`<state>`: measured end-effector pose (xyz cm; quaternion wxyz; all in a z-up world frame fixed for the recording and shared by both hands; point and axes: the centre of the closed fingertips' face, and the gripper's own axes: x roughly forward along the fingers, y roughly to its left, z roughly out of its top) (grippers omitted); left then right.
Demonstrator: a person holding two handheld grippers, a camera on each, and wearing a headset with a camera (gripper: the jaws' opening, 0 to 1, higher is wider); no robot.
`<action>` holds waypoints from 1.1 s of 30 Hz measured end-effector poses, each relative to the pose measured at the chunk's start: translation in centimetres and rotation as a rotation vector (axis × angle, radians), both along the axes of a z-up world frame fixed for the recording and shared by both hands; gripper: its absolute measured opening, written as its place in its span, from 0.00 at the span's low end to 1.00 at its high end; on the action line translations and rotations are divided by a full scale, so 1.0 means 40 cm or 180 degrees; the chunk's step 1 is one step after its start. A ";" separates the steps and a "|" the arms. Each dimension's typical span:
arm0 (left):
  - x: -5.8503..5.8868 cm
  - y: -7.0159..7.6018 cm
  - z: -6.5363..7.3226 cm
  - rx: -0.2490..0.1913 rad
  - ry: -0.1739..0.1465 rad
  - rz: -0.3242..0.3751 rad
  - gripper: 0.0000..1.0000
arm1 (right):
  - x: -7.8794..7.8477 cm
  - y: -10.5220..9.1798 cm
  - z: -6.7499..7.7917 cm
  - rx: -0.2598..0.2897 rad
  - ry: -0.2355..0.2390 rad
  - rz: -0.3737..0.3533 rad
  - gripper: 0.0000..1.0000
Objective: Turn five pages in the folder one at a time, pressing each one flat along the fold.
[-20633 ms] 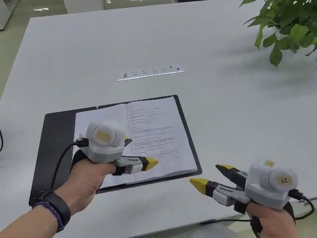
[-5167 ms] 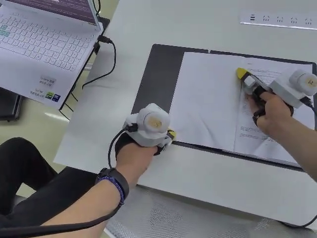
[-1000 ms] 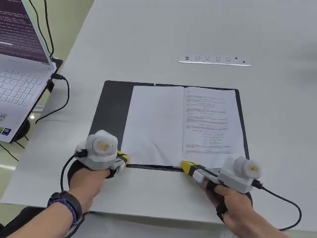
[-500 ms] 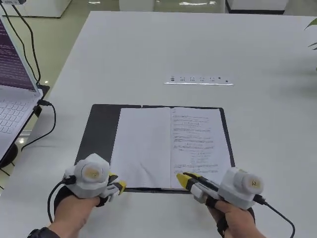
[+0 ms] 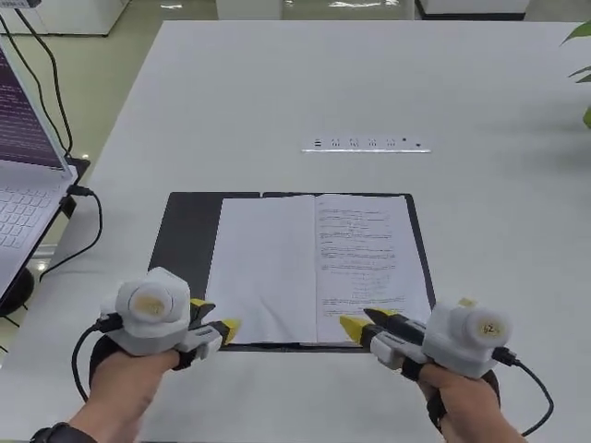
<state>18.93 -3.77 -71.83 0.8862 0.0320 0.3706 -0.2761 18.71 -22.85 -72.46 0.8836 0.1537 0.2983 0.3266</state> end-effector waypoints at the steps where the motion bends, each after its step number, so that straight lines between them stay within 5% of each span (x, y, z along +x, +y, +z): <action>1: 0.000 0.002 0.007 0.0019 -0.0030 -0.0011 0.30 | -0.002 -0.006 0.003 -0.0024 -0.0020 0.0003 0.34; 14: -0.005 0.052 0.081 -0.0017 -0.0224 0.0180 0.38 | -0.010 -0.115 0.039 -0.0115 -0.0162 -0.0169 0.42; 18: -0.009 0.063 0.105 -0.0203 -0.0275 0.0288 0.47 | -0.019 -0.142 0.038 -0.0110 -0.0137 -0.0220 0.47; 27: -0.048 0.110 0.124 -0.0210 -0.0324 0.0451 0.59 | -0.060 -0.189 0.041 -0.0153 -0.0123 -0.0243 0.55; 33: -0.077 0.134 0.124 -0.0370 -0.0344 0.0648 0.68 | -0.080 -0.205 0.047 -0.0141 -0.0110 -0.0266 0.60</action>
